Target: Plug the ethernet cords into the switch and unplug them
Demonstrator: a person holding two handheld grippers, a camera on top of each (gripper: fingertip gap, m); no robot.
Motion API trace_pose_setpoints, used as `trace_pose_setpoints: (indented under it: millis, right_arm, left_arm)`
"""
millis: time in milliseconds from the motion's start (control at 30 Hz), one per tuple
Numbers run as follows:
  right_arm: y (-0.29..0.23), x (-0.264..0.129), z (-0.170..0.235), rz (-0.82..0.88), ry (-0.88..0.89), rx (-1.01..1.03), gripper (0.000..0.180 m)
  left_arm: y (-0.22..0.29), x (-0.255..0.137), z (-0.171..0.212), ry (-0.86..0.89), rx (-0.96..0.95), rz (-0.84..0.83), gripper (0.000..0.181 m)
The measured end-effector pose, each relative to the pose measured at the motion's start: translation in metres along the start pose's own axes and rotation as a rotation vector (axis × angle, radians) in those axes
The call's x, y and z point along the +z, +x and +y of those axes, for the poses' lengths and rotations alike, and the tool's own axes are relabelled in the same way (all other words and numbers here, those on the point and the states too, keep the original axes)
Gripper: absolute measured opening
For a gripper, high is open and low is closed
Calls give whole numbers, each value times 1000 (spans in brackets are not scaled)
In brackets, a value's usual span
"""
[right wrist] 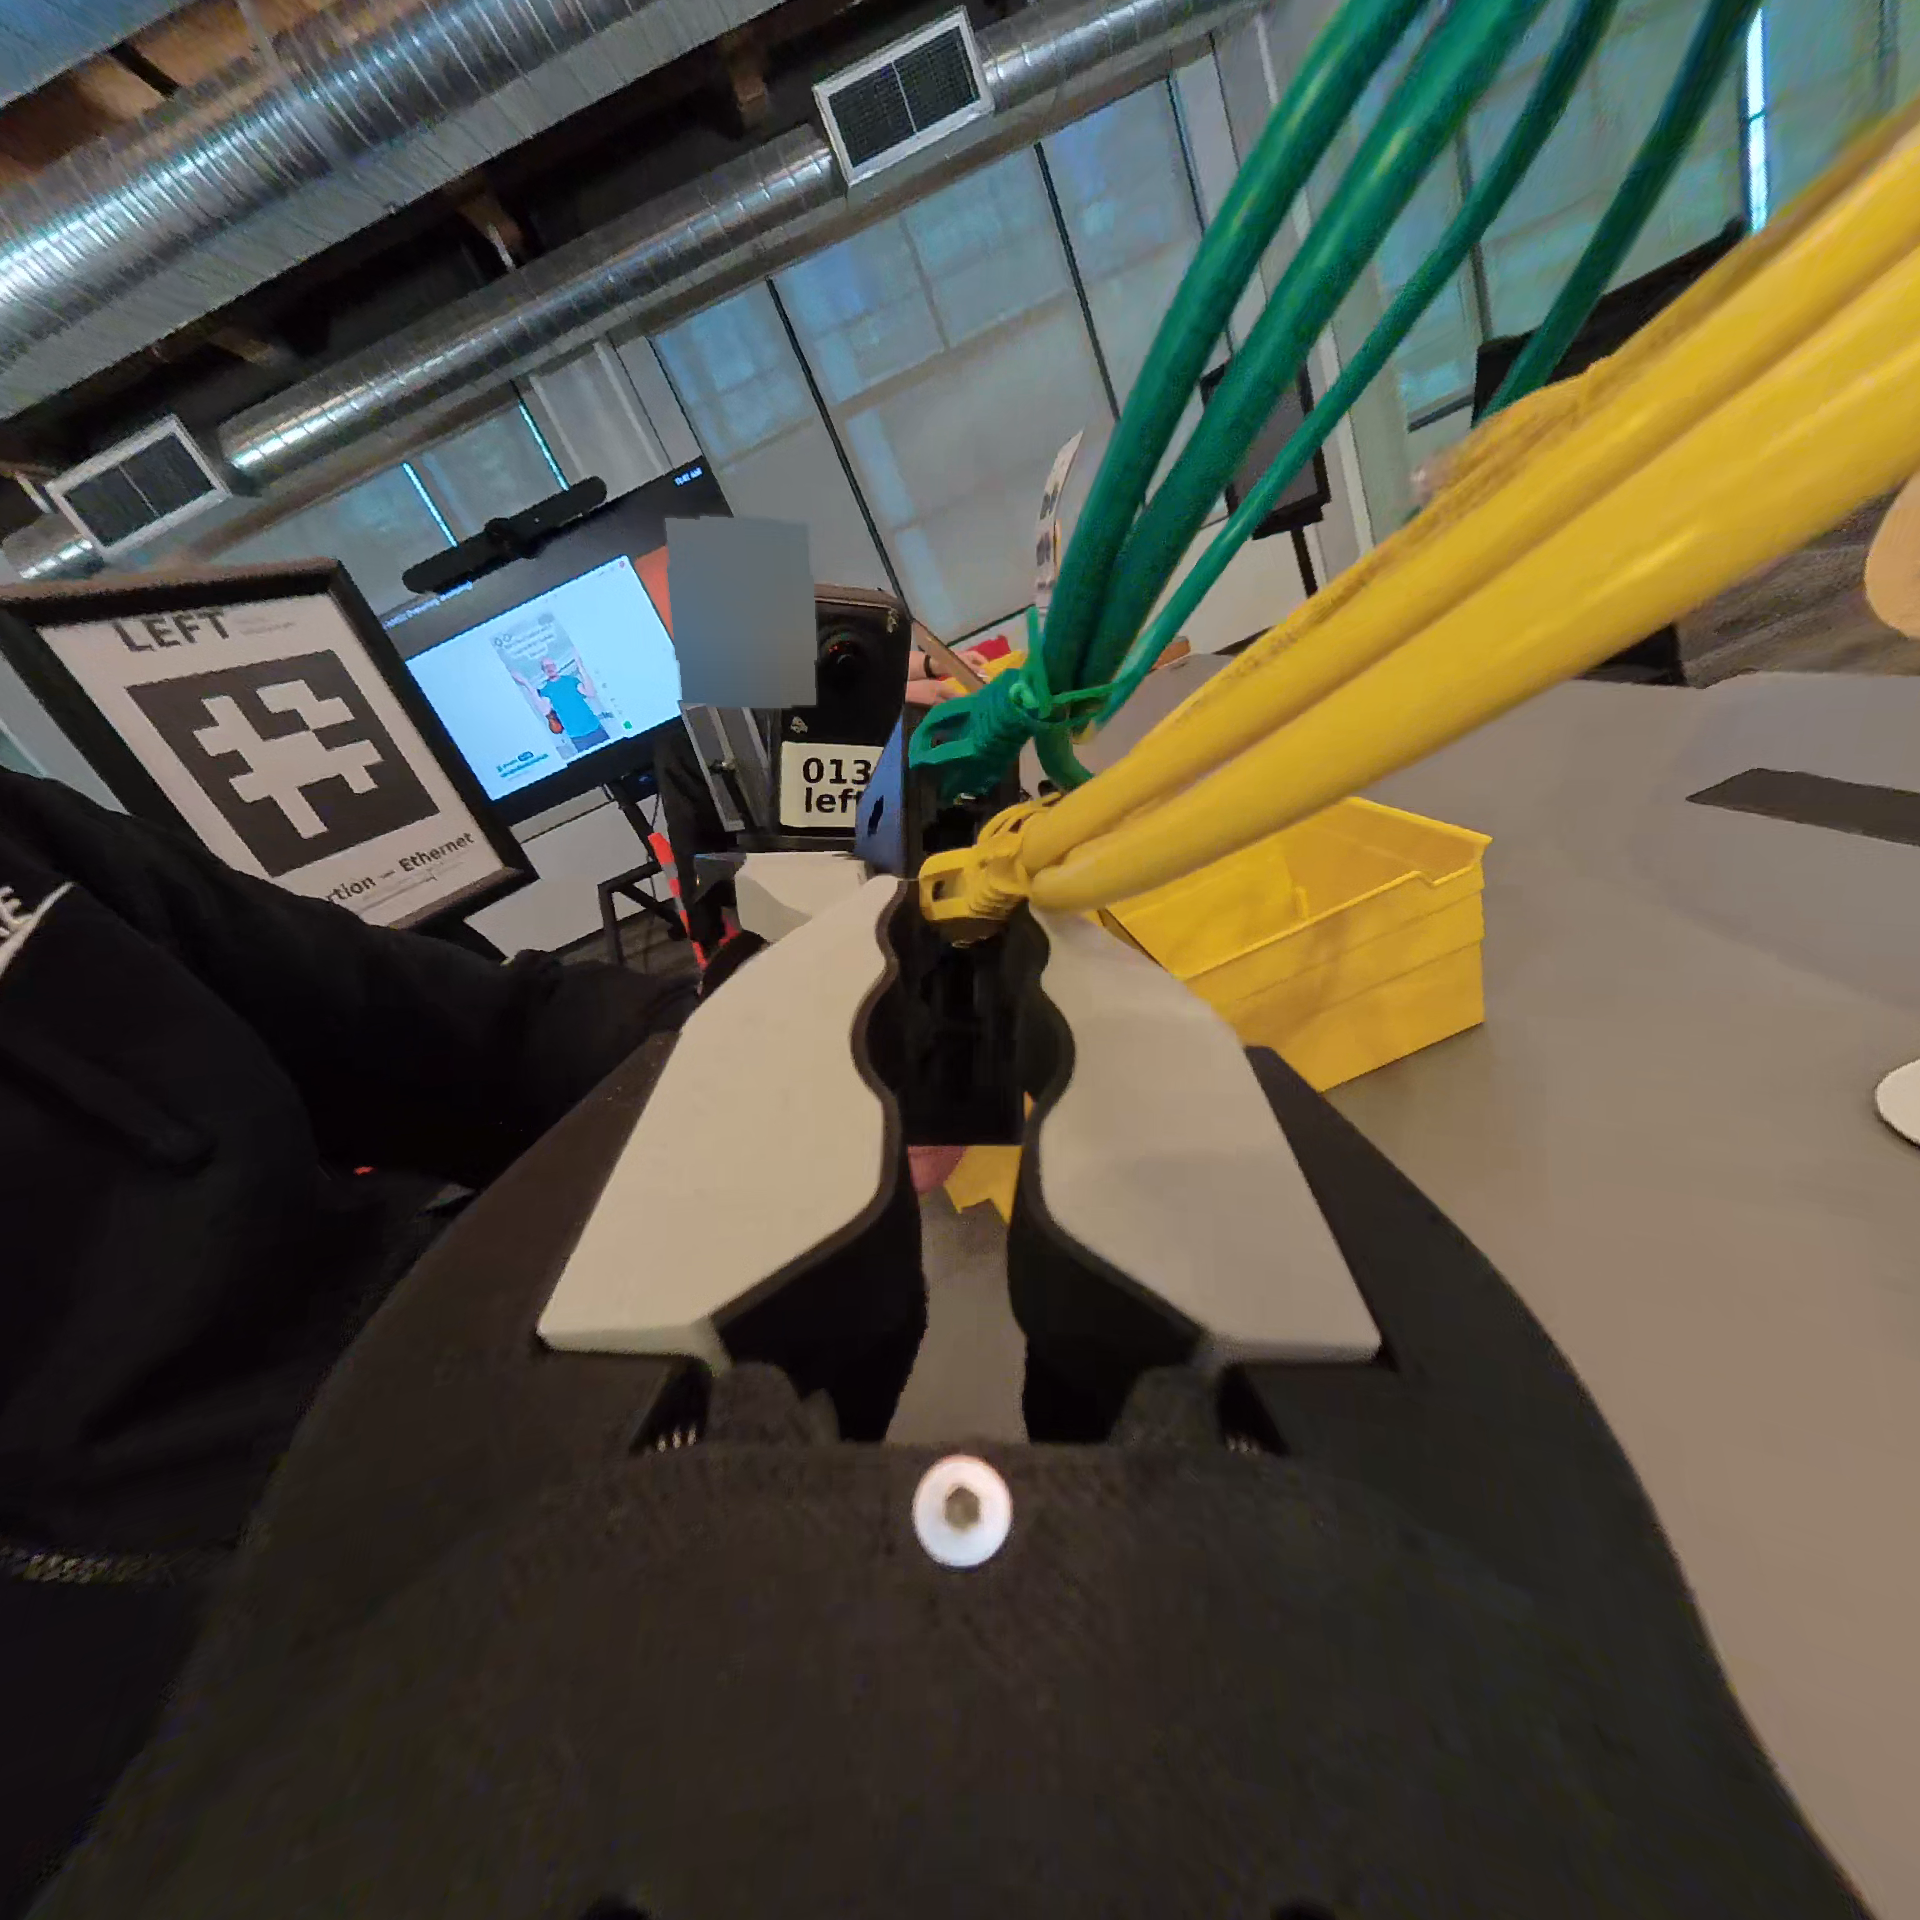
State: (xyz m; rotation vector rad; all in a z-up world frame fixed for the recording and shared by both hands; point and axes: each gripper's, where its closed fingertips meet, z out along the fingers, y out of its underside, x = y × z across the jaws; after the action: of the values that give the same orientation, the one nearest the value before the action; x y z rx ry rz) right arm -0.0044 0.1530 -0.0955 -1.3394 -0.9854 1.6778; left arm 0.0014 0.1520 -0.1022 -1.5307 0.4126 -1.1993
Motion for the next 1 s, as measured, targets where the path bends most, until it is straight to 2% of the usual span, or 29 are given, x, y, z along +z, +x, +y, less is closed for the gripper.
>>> trace_pose_setpoints:
  millis: [100,200,600,1000]
  right_arm:
    - [-3,0,-2,33,-24,-106,17]
    - [-9,0,-7,28,-25,-124,15]
    - [-3,-2,-3,79,-67,-121,12]
    - [-13,-1,-13,11,1,-55,12]
  left_arm:
    - [4,-1,-1,-6,17,17,30]
    - [10,1,-2,3,15,47,30]
    - [5,2,2,-8,28,20,30]
    - [17,1,-5,7,-17,74,30]
